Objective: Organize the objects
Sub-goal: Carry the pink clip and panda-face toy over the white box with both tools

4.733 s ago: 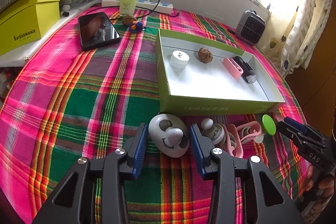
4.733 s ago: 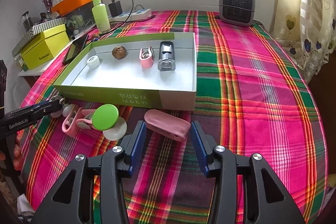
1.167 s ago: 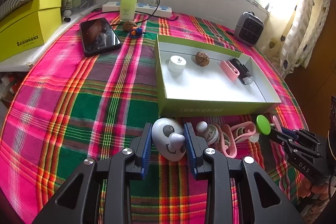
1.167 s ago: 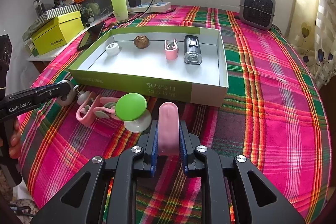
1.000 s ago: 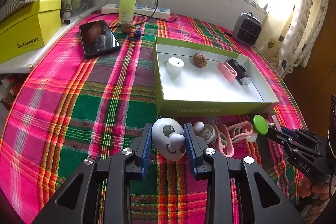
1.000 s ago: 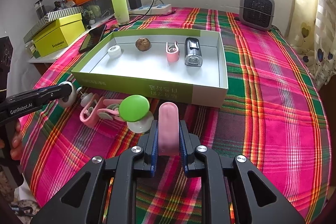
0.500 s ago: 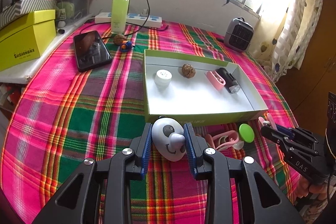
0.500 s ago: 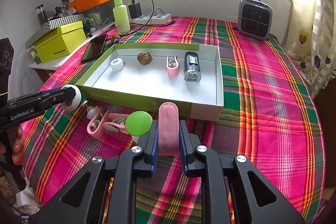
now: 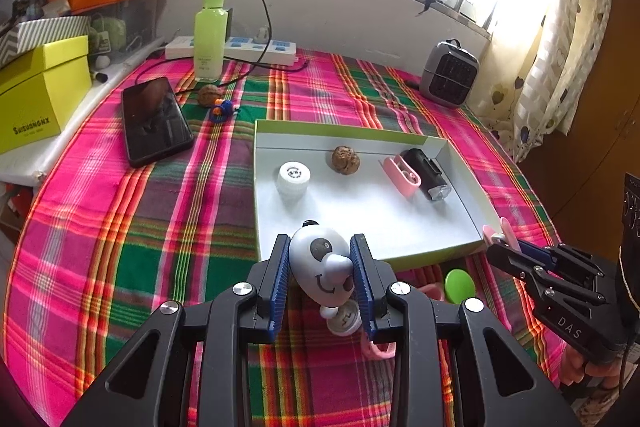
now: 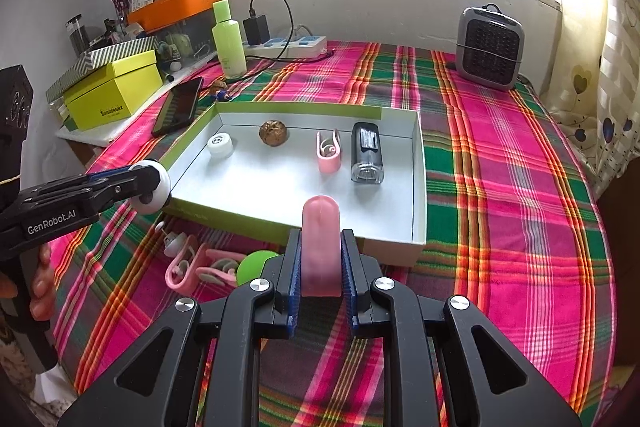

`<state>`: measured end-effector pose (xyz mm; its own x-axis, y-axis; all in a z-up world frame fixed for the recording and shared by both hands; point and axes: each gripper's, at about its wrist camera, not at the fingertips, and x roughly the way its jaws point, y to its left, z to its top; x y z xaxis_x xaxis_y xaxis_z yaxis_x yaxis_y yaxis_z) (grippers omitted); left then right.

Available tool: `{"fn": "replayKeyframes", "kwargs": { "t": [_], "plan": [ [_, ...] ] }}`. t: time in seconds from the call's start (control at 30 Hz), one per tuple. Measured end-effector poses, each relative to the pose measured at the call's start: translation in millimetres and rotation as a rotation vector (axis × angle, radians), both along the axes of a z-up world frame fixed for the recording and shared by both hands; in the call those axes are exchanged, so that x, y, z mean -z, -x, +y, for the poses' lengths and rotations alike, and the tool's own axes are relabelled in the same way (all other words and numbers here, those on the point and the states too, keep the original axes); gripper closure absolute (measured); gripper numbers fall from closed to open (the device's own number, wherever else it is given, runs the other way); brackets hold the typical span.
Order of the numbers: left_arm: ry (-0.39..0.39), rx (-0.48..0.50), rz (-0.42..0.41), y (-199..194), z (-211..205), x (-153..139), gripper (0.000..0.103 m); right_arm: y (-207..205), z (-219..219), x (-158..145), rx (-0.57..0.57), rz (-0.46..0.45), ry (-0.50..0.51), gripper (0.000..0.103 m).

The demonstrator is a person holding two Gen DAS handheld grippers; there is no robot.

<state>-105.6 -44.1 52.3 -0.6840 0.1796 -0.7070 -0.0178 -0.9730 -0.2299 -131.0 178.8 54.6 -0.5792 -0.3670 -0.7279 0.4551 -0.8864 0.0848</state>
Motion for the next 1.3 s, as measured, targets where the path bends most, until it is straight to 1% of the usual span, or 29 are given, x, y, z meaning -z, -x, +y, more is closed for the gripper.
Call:
{"fn": "replayKeyframes", "kwargs": {
  "t": [0.1,0.3,0.43,0.5,0.7,0.97,1.2,1.3],
  "plan": [
    [-0.006,0.005,-0.004,9,2,0,0.075,9,-3,0,-0.007,-0.015,0.017,0.084],
    [-0.006,0.012,-0.011,30,5,1,0.075,28,-12,3,-0.016,-0.037,0.018,0.084],
    [-0.018,0.018,-0.034,43,7,6,0.075,40,-20,6,-0.032,-0.06,0.029,0.084],
    [-0.004,0.022,-0.029,48,9,6,0.075,46,-26,7,-0.046,-0.067,0.032,0.084],
    [-0.002,0.022,-0.044,63,8,11,0.075,63,-38,11,-0.07,-0.086,0.013,0.084],
    [0.005,0.022,-0.067,74,6,20,0.075,85,-51,15,-0.093,-0.108,-0.001,0.084],
    [0.01,0.019,-0.083,81,4,25,0.075,96,-59,19,-0.11,-0.126,-0.024,0.084],
    [0.015,0.02,-0.084,82,4,27,0.075,101,-61,22,-0.114,-0.144,-0.019,0.084]
  ]
}}
